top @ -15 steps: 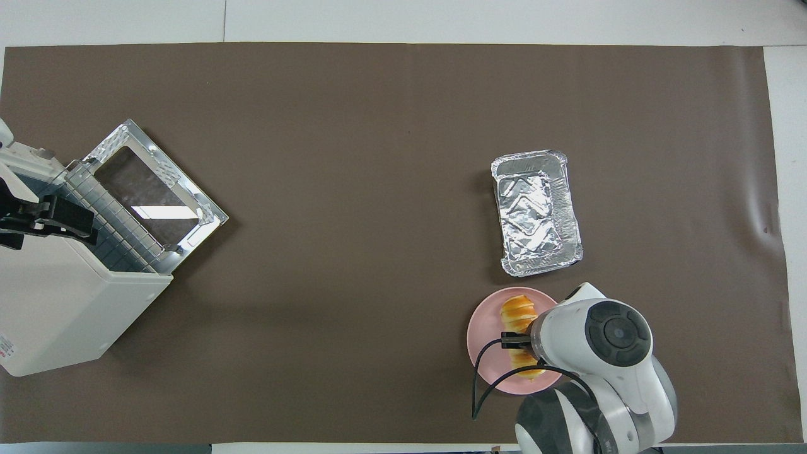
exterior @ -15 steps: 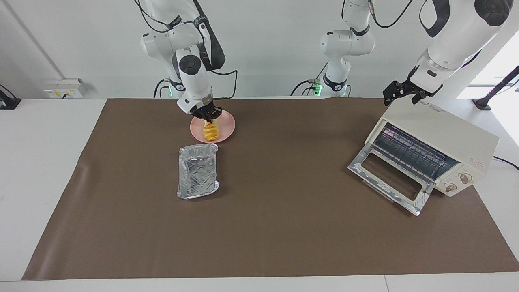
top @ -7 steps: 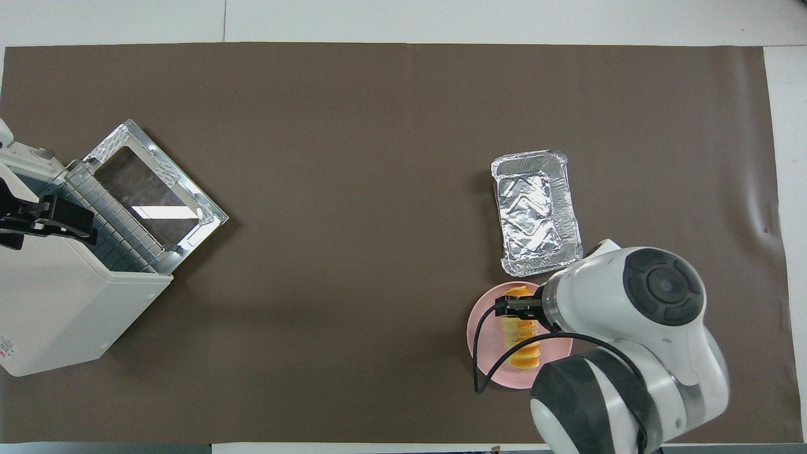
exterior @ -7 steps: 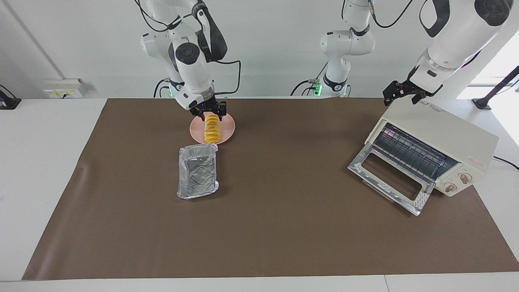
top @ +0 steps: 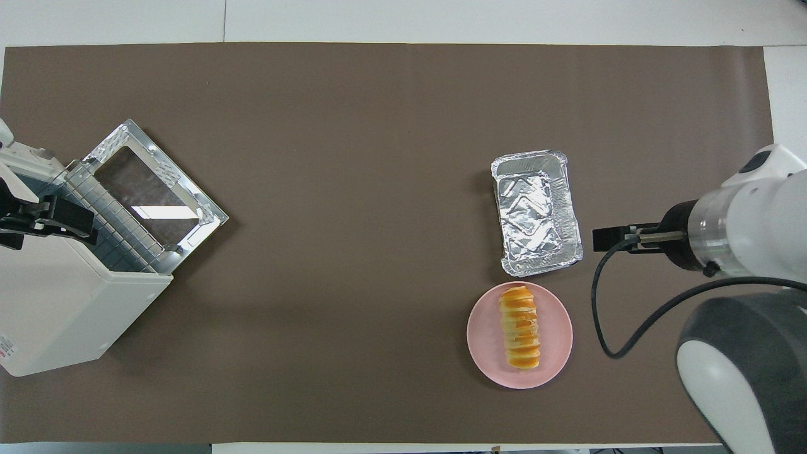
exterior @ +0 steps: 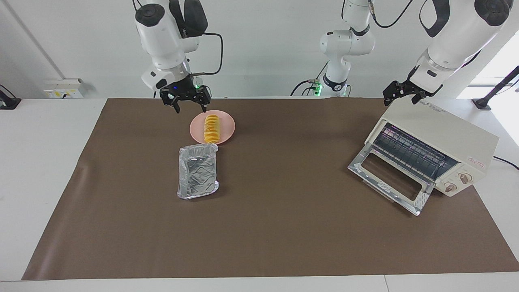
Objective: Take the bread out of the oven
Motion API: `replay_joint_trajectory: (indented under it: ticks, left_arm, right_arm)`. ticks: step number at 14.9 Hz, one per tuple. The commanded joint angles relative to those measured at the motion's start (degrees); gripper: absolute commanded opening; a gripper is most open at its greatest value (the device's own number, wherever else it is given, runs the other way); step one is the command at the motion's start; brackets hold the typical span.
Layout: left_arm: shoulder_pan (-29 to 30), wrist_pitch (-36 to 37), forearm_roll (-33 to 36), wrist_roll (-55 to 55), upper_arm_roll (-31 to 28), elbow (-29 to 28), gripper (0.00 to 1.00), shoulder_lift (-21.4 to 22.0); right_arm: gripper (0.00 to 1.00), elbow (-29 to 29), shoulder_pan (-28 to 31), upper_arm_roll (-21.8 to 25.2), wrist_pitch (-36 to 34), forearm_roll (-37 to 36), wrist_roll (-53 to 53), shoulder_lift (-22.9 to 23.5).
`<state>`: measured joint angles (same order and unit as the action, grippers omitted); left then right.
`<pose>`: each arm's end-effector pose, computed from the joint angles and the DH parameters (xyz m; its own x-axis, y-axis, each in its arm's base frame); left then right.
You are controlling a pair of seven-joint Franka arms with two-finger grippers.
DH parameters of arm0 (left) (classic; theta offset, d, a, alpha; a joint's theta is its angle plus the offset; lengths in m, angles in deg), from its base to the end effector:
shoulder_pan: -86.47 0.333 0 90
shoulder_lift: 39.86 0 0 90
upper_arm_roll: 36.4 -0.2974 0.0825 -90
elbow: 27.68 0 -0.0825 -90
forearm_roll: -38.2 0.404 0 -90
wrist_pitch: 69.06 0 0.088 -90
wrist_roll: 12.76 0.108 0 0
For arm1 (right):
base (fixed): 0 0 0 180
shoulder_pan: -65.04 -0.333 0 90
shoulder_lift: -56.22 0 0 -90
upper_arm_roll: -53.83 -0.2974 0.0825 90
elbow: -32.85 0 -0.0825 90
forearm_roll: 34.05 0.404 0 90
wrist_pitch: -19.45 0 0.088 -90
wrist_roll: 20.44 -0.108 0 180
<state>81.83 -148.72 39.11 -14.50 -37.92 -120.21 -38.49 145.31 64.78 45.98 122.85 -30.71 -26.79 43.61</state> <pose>0.5450 -0.0276 0.5832 0.9798 -0.0203 -0.1988 -0.0250 -0.9995 -0.0213 0.5162 0.0833 0.5499 0.9983 0.0155 0.0565 0.0175 -0.9993 -0.0340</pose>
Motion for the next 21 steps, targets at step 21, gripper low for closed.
replay_joint_trajectory:
  ticks: [21]
  left_arm:
    - [0.87, -0.77, 0.85, -0.19, 0.73, -0.90, 1.00, 1.09]
  right_arm:
    - [1.00, -18.15, 2.82, 4.59, -15.07, -5.02, 4.60, 10.16]
